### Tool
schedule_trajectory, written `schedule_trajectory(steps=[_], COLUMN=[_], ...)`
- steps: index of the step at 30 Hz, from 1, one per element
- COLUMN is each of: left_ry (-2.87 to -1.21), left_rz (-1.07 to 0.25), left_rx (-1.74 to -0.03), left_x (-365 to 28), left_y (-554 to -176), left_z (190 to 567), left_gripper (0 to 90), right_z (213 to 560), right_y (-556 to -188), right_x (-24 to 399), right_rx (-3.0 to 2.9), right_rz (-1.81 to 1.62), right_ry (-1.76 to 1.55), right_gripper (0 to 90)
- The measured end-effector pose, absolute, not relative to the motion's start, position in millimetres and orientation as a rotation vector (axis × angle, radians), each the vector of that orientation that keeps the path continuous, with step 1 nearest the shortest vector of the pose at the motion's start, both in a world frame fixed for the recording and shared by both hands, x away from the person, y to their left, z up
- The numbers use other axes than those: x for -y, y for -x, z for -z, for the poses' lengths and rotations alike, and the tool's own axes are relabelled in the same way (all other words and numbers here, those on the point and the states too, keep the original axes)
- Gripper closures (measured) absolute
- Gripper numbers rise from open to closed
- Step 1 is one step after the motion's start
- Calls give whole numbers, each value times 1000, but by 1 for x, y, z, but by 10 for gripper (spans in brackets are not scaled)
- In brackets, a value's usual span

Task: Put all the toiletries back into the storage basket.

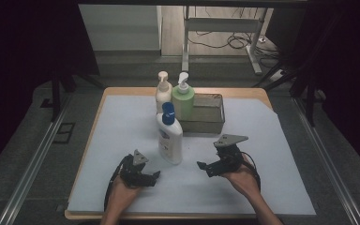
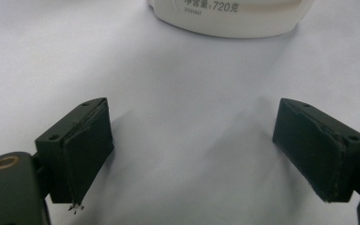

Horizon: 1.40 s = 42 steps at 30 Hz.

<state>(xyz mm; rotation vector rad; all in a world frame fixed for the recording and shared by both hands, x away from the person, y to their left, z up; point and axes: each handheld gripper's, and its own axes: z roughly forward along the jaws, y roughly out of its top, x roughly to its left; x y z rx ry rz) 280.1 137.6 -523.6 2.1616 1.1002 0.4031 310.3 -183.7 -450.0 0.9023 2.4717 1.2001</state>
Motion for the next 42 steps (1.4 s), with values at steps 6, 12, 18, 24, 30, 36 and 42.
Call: schedule_trajectory(steps=[6,12,18,24,30,36,42], left_ry=[-2162,-2162,-2163,-2163,-2163,-2160,-2161], left_rz=[-404,-403,-401,-402,-402,-401,-402], left_rx=[-1100,-1101,-1102,-1101,-1101,-1103,-1104], left_x=[-138,-138,-138,-138,-138,-138,-138], left_y=[-280,-280,-280,-280,-280,-280,-280], left_z=[524,524,524,524,524,524,524], left_gripper=[121,121,121,121,121,121,121], right_z=[444,434,427,423,421,418,416], right_y=[-314,-318,-323,-329,-333,-337,-343], right_x=[167,149,131,112,95,81,70], right_rx=[-2467,-2463,-2465,-2464,-2454,-2433,-2395], right_rz=[-1218,-1233,-1237,-1254,-1246,-1252,-1258], right_ry=[-891,-857,-844,-829,-819,-828,-851], right_gripper=[14,23,31,42,72,122,143])
